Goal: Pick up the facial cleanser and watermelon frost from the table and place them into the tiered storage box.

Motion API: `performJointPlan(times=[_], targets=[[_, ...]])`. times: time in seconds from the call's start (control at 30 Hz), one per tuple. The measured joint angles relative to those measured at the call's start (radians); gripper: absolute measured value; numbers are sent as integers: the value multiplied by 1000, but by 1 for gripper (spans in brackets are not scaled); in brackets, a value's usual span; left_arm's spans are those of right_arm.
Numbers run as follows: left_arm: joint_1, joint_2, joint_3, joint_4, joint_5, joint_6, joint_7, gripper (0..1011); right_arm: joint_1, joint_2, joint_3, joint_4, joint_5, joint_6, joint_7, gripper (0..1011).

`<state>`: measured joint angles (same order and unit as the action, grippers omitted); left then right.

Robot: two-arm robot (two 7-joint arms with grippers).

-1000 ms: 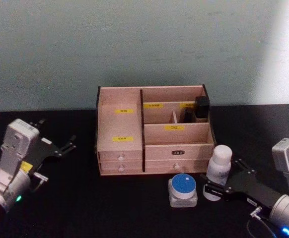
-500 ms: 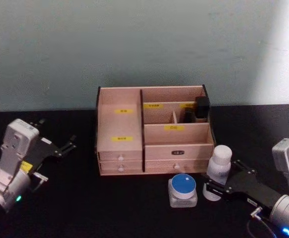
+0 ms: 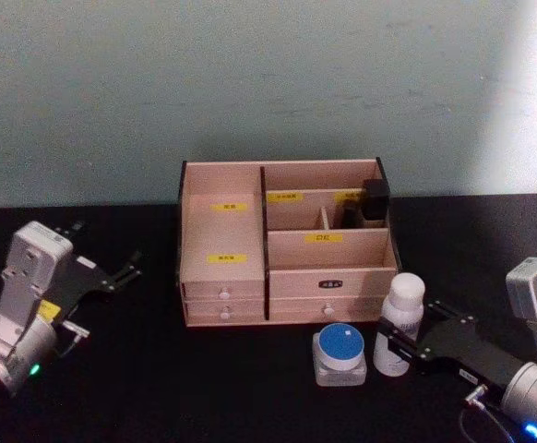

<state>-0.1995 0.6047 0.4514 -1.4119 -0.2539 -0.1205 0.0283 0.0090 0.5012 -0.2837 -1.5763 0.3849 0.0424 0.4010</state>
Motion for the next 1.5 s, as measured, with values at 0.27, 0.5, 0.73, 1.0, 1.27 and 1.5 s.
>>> performJointPlan(times=[0.27,0.5,0.73,1.0,1.27,1.5], targets=[[0,0,0,0,0,0,0,1002,0,0,0,0,1,-1,0,592],[0,0,0,0,0,0,0,1001,-13,8,14,-23,14,-8,9,593],[0,0,0,0,0,0,0,1001,-33,26,45,-91,47,8,12,593],[0,0,0,0,0,0,0,1001,-30,53,71,-172,99,52,18,593],[0,0,0,0,0,0,0,1001,44,55,48,-169,110,68,18,593],[0,0,0,0,0,0,0,1001,153,20,1,-95,105,71,22,593]])
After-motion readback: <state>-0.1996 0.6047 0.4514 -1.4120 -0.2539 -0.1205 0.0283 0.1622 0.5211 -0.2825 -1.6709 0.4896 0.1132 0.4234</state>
